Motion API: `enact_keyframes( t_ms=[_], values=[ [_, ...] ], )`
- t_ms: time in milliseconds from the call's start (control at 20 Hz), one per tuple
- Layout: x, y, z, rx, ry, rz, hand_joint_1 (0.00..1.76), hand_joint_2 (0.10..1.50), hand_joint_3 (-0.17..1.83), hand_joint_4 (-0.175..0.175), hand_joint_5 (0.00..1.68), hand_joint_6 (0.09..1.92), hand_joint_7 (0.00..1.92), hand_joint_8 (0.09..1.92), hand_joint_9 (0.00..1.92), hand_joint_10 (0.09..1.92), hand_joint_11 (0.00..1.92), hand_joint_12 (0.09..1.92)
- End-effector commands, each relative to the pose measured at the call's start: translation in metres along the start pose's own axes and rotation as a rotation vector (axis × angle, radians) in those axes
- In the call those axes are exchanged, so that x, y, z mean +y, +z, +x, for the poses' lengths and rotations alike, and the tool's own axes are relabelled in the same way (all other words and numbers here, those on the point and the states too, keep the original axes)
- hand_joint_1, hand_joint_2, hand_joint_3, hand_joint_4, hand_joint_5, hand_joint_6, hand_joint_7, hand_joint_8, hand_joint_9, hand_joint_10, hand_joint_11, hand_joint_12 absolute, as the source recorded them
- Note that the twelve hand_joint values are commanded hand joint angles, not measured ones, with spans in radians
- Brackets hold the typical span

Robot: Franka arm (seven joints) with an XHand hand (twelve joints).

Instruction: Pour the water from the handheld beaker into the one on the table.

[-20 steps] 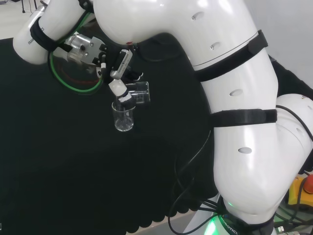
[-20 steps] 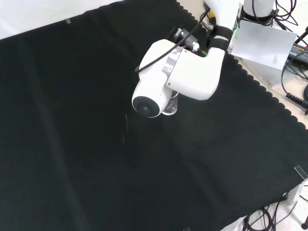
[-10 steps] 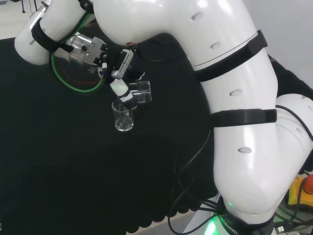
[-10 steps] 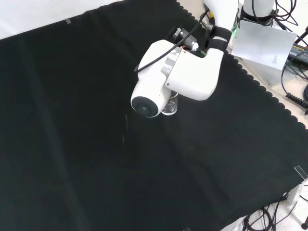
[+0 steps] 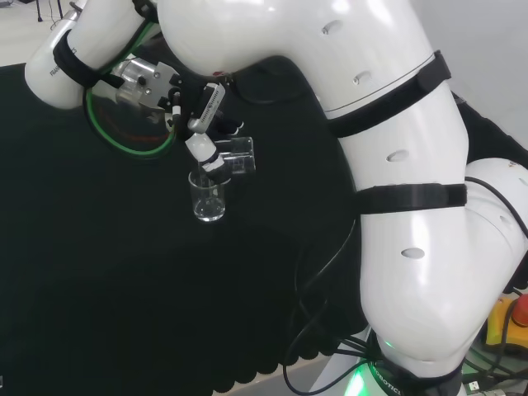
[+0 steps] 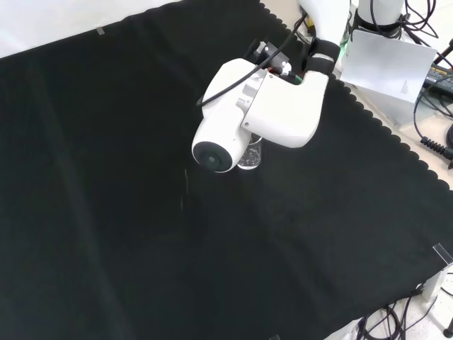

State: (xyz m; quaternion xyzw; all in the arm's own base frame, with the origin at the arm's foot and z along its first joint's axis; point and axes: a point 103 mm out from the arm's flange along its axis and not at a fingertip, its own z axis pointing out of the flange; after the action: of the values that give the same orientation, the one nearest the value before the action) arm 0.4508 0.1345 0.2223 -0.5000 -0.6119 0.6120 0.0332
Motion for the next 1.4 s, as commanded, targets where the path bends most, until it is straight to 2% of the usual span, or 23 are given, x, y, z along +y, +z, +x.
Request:
enact_keyframes(
  t_ms=[50,350,500,950,1150,1400],
  values=[
    [-0.002,0.002,-0.006,0.033,-0.016,-0.068,1.32,0.51,0.96,-0.175,1.22,0.89,1.27,0.87,1.54,0.82,1.32,0.92],
    [-0.008,0.003,-0.010,0.076,-0.032,-0.163,1.32,0.51,0.96,-0.175,1.21,0.89,1.27,0.87,1.54,0.82,1.32,0.92],
    [-0.008,0.006,-0.013,0.097,-0.048,-0.189,1.32,0.51,0.97,-0.175,1.21,0.90,1.27,0.87,1.54,0.82,1.32,0.92],
    [0.006,0.030,-0.027,0.158,-0.077,-0.226,1.31,0.52,0.94,-0.175,1.20,0.90,1.26,0.88,1.53,0.82,1.30,0.92],
    [0.006,0.033,-0.029,0.199,-0.099,-0.284,1.31,0.52,0.94,-0.175,1.20,0.90,1.26,0.88,1.53,0.82,1.30,0.91],
    [0.003,0.035,-0.033,0.276,-0.160,-0.363,1.31,0.53,0.93,-0.175,1.20,0.90,1.26,0.88,1.53,0.82,1.29,0.91]
  ],
)
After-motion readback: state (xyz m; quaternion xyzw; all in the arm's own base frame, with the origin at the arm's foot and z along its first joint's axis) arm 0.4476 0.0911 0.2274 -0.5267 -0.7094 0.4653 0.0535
